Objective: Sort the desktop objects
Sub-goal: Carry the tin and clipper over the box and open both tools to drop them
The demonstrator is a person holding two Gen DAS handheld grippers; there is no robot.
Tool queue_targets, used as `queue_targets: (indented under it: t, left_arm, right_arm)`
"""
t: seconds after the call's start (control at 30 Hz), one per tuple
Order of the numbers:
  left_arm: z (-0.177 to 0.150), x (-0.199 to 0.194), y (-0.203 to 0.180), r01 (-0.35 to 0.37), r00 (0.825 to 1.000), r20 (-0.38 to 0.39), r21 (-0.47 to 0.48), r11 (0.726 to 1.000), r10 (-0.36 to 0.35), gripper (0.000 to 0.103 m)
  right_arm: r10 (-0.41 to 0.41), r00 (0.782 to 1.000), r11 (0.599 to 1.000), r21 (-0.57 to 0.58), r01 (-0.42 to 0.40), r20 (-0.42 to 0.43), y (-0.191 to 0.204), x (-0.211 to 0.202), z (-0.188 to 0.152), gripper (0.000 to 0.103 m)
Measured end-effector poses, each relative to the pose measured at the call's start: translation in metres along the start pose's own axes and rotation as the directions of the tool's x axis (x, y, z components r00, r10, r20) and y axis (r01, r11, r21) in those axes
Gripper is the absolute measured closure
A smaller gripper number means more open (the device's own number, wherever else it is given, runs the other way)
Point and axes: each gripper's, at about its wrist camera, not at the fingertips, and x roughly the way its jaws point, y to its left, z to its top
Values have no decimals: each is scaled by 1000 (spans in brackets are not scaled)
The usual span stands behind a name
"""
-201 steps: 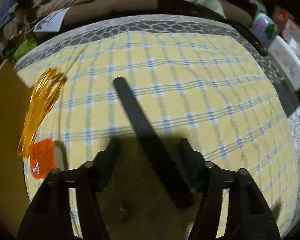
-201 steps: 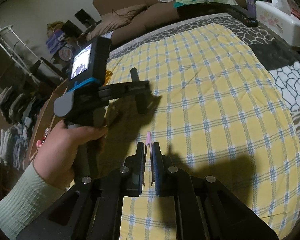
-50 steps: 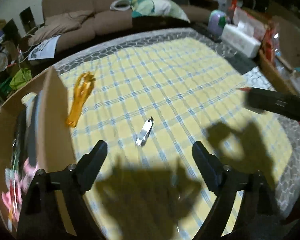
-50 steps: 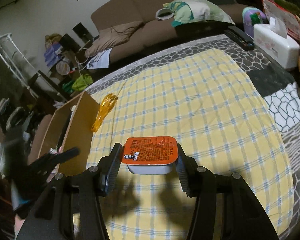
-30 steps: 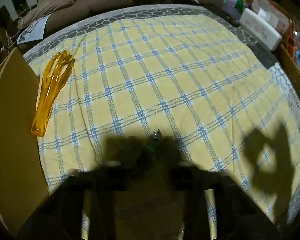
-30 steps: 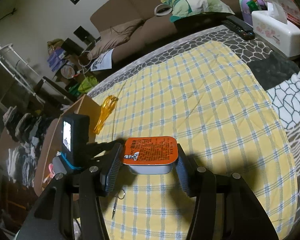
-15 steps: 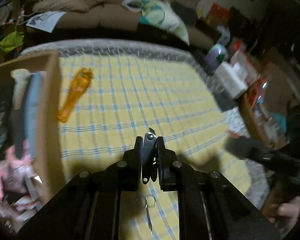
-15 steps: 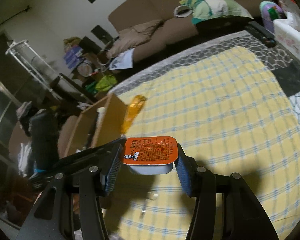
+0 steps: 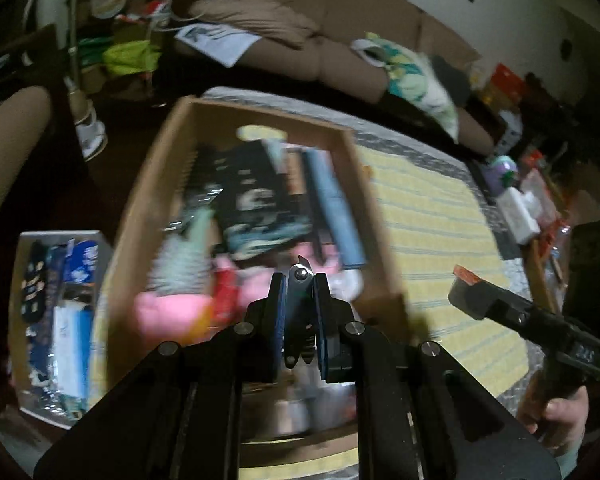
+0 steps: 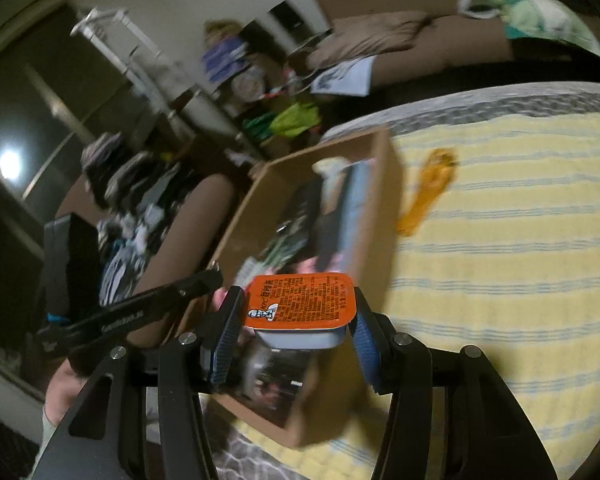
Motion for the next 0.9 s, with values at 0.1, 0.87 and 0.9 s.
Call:
queue_targets:
  t: [0.1, 0.87, 0.9]
  left_arm:
    - [-2, 6, 22, -29, 999, -23, -4, 1000, 29, 91]
    - [-6, 66, 6, -33, 986, -158, 80, 996, 45, 91]
    - [-6, 66, 6, -35, 986, -158, 76, 997, 47, 86]
  right_arm:
    - [-6, 999, 999, -35, 5, -32, 20, 32, -3, 50]
    - [-267, 964, 917, -311, 249, -17, 36, 40, -21, 23]
    - [-261, 965, 924, -292, 248, -7, 35, 33, -21, 22]
